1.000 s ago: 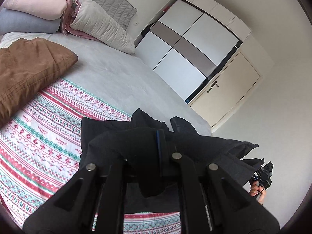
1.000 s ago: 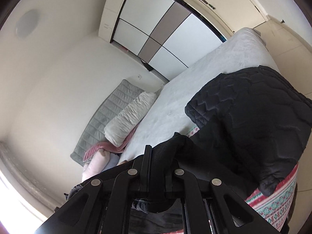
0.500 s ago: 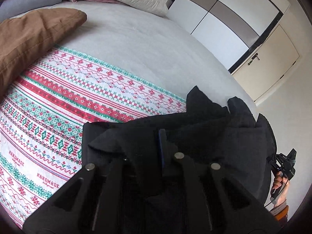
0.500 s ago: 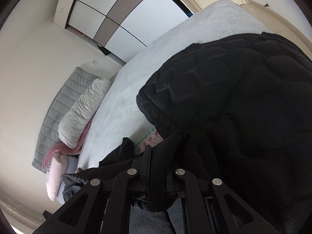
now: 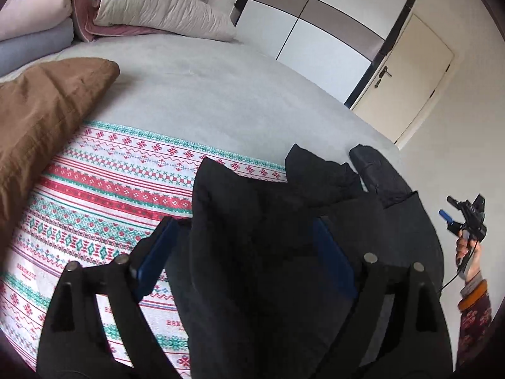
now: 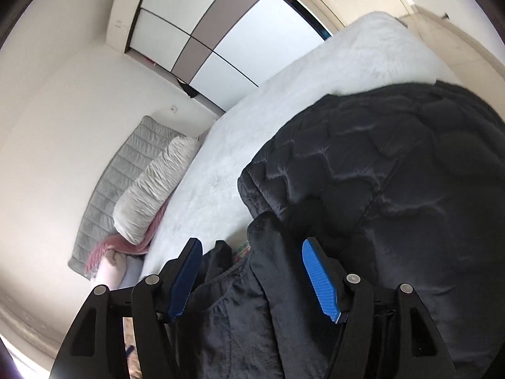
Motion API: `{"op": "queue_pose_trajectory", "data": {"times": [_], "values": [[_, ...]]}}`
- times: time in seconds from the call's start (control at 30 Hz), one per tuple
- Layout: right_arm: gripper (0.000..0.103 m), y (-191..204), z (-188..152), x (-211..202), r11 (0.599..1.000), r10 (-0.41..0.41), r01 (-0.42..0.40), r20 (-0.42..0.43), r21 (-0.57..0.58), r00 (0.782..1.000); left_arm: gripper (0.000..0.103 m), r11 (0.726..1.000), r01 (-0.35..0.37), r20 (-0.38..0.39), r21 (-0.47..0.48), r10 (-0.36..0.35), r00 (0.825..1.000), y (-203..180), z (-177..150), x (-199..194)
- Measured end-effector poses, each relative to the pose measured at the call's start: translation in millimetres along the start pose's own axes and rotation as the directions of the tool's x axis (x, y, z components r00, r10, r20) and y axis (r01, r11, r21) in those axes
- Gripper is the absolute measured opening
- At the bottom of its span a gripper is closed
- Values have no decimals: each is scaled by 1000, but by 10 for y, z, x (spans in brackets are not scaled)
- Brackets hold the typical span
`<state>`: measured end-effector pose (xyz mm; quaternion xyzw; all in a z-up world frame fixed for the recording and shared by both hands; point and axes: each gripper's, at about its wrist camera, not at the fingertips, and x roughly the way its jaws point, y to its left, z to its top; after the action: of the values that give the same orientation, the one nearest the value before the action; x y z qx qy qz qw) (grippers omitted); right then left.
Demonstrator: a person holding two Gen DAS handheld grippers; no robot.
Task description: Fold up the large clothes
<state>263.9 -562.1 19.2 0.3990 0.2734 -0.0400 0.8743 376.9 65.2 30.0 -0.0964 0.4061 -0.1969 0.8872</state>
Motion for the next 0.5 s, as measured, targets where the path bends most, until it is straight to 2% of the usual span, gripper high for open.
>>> {"op": "queue_pose_trajectory", "data": {"times": [0.07, 0.13, 0.23, 0.33, 0.37, 0.4, 0.43, 0.47, 0.5], "values": [[68, 159, -29, 105, 986, -79, 74, -30, -149, 996, 88, 992, -82, -38, 92, 86, 996, -30, -32, 135], [68, 312, -112, 299, 946, -163, 138, -63, -292, 985, 88, 982, -113, -86, 153, 128, 988, -36, -54, 309], [68, 468, -278, 582, 865, -274, 213, -72, -455, 959, 87, 973, -106, -94, 204, 128, 987, -42, -59, 475], [67, 544, -412, 782, 806, -309, 230, -56, -546, 949, 72, 970, -91, -98, 227, 115, 989, -50, -42, 602], [61, 547, -449, 827, 786, -329, 251, -38, -564, 944, 56, 971, -89, -107, 224, 116, 988, -48, -34, 652], [55, 543, -476, 863, 770, -351, 273, -25, -577, 936, 33, 972, -95, -115, 217, 122, 986, -47, -27, 694], [32, 522, -490, 885, 759, -370, 292, -16, -581, 929, 20, 972, -109, -114, 209, 135, 984, -48, -20, 714], [12, 492, -487, 878, 756, -385, 312, -5, -575, 923, 8, 971, -124, -95, 203, 146, 985, -57, -11, 692], [10, 457, -468, 837, 769, -372, 312, 7, -558, 928, 7, 973, -128, -53, 193, 141, 989, -65, -1, 621]]}}
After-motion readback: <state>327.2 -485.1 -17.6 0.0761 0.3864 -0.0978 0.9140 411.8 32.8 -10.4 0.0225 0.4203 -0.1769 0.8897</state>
